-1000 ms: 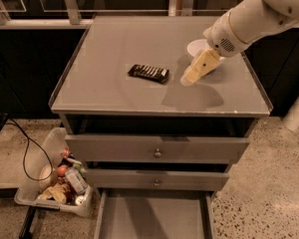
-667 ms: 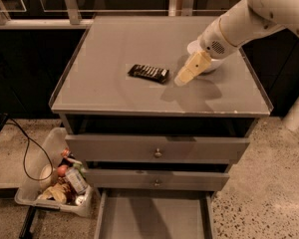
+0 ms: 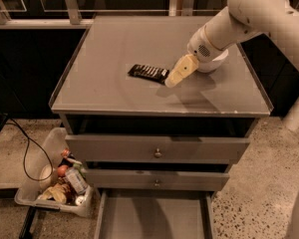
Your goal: Place rxbar chocolate into bottom drawer
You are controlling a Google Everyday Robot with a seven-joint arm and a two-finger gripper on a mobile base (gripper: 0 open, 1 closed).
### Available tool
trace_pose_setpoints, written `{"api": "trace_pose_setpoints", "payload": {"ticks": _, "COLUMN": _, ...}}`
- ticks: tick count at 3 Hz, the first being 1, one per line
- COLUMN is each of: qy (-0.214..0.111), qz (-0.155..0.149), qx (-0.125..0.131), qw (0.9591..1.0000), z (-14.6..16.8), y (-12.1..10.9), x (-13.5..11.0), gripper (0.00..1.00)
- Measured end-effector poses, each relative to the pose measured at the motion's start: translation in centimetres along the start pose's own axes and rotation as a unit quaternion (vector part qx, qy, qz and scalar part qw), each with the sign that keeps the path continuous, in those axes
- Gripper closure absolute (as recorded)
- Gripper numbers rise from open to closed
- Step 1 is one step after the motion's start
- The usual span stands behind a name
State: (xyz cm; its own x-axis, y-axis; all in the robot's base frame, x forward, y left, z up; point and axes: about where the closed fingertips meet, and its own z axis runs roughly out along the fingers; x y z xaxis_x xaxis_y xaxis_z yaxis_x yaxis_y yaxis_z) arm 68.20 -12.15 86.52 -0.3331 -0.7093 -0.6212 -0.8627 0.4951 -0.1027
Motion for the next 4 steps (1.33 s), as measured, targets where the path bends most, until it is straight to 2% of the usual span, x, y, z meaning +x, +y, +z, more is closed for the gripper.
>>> {"api": "trace_pose_setpoints", "payload": {"ticks": 1, "qy": 0.007, "qz": -0.010, "qx": -0.006, "qw": 0.9999, "z": 1.2, "y": 0.3, "x": -1.2, "gripper": 0.00}}
{"api": "trace_pose_setpoints", "payload": {"ticks": 2, "qy": 0.006, "qz": -0.011, "qx": -0.007, "qw": 0.9999, "z": 1.2, "y": 0.3, "x": -1.3, "gripper": 0.00}}
{"api": "trace_pose_setpoints", "payload": {"ticks": 3, "qy": -0.004, "qz": -0.048, "qx": 0.020, "qw": 0.9987, "z": -2.3, "y": -0.3, "x": -3.7, "gripper": 0.00}}
{"api": "trace_pose_setpoints", "payload": {"ticks": 4, "qy": -0.004, "qz": -0.048, "qx": 0.020, "qw": 0.9987, "z": -2.3, "y": -0.3, "x": -3.7, "gripper": 0.00}}
